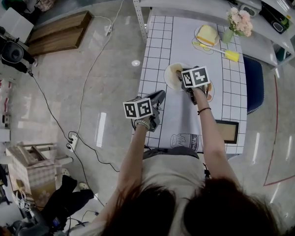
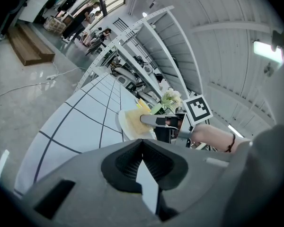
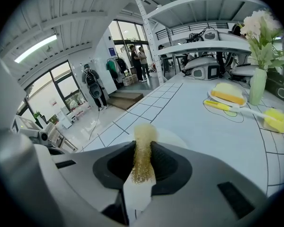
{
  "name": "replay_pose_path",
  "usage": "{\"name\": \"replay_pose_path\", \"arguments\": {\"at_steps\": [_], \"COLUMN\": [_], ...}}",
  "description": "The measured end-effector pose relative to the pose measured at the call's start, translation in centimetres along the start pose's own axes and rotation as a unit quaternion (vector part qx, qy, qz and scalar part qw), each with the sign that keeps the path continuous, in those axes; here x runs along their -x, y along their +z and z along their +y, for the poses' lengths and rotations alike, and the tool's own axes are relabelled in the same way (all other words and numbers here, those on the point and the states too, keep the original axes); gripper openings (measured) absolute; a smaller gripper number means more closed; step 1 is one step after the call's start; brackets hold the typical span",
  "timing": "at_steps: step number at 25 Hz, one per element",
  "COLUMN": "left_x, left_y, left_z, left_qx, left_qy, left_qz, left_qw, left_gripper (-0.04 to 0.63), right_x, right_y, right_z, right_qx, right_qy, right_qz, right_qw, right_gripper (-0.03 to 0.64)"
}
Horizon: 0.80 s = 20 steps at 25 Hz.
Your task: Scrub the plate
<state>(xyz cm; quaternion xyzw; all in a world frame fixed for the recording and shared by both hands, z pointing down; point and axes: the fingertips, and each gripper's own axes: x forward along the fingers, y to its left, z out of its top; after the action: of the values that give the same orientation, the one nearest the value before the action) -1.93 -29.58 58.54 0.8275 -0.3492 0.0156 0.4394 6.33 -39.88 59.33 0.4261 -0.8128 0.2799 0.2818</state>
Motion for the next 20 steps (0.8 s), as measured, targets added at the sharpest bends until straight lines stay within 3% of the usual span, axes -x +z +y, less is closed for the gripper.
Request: {"name": "replay_pose_path", "arguments": {"at_steps": [20], "left_x": [-0.1], "left_y": [-0.1], "left_z": [-0.8], "left_qx": [-0.006], "left_qy": [-0.01], "left_qz": [0.004], "left_qw": [0.9999], "left_gripper": [0.011], "right_x": [1.3], "right_y": [-1.0], "right_z": [-1.2], "right_qx": [0.001], "right_qy": [-0.022], "right_qz": [0.016], "right_qw": [1.0], "right_gripper": [0.074]}}
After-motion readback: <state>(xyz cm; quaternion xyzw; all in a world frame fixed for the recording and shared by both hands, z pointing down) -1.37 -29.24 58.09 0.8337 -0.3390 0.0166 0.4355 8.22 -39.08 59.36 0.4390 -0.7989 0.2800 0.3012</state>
